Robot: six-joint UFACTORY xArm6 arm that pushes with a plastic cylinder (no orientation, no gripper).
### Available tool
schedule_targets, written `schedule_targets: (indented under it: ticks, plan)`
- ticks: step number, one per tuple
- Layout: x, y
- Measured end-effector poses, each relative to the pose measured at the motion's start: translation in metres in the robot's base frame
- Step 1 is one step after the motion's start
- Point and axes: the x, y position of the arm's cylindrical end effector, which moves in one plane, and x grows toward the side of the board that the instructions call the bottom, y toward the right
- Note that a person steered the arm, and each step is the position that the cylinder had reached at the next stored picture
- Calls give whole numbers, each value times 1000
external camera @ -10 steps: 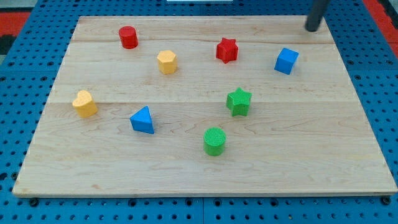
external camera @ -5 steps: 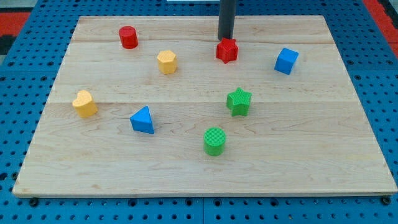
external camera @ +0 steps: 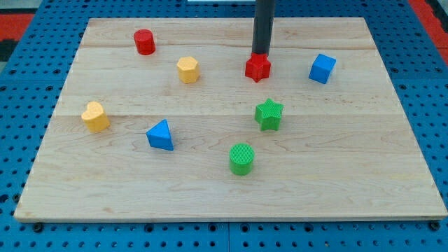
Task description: Slide the red star down a bit
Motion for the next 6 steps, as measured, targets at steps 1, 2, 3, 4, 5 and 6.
schedule_targets:
  ticks: [1, 2, 3, 4, 5, 6]
  plan:
    - [0, 1]
    - [0, 1]
    - [3, 22]
    - [40, 26]
    - [53, -6]
    - [16, 18]
